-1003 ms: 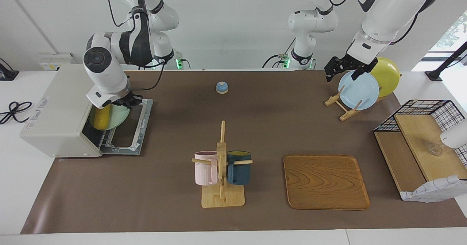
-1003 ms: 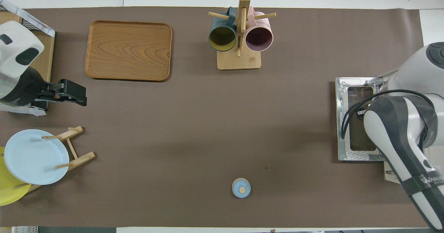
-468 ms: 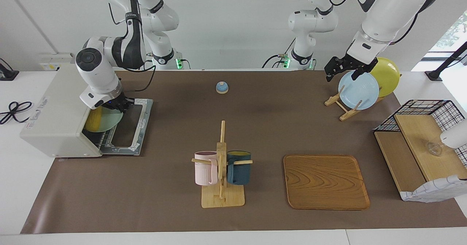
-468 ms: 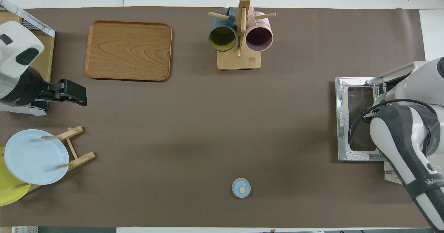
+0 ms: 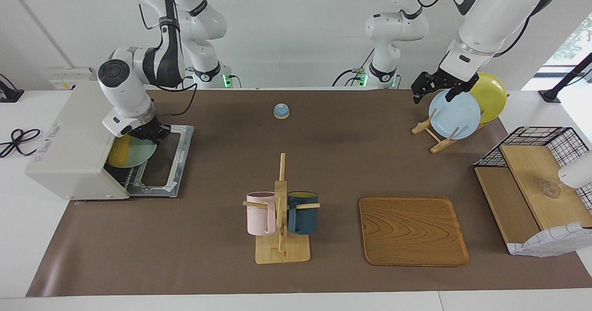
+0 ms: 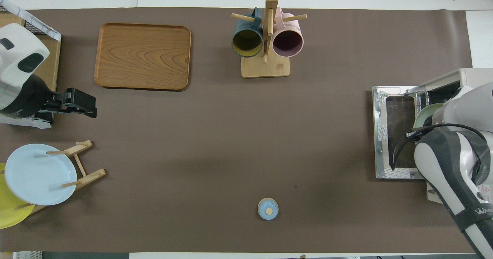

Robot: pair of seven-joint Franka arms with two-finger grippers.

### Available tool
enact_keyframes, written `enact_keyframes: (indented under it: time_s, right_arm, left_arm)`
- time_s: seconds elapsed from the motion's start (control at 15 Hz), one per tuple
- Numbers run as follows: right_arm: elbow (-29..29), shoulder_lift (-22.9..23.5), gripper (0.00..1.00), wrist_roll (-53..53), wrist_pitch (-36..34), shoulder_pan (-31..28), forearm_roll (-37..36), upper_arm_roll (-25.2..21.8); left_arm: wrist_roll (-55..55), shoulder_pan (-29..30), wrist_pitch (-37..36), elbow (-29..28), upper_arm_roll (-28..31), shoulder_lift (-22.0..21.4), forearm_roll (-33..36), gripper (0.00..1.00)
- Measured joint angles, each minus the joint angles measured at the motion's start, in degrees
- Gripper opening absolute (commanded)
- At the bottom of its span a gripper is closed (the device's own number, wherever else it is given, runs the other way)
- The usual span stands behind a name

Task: Put corn in oven
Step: 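Lower the corn into the oven and open the right gripper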

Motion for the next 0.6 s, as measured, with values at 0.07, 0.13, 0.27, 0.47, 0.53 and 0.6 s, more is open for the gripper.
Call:
enact_keyframes:
  time_s: [0.07,0.13,0.27,0.47,0.53,0.6]
  right_arm:
    - [-0.1,-0.1,0.26,0.0,0.0,0.0,0.0,0.1]
    - [-0.1,-0.1,0.32,0.0,0.0,0.0,-0.1,0.1]
    - [0.0,-0.1,0.35,0.0,-0.2,-0.3,-0.2,0.1]
    - [3.3,-0.1,0.35,-0.1,-4.6,0.3,-0.2,0.2]
    - [5.0,-0.1,0.29,-0.1,-6.3,1.0,-0.2,0.4]
    - [6.6,0.0,0.11,-0.1,-7.7,2.0,-0.2,0.5]
  left_arm:
    - [0.0,0.0,0.0,0.0,0.0,0.0,0.0,1.0]
    - [0.0,0.0,0.0,0.0,0.0,0.0,0.0,1.0]
    - [0.0,0.0,0.0,0.0,0.0,0.0,0.0,1.0]
    - [0.0,0.0,0.0,0.0,0.0,0.0,0.0,1.0]
    - [0.0,0.0,0.0,0.0,0.0,0.0,0.0,1.0]
    - [0.0,0.0,0.0,0.0,0.0,0.0,0.0,1.0]
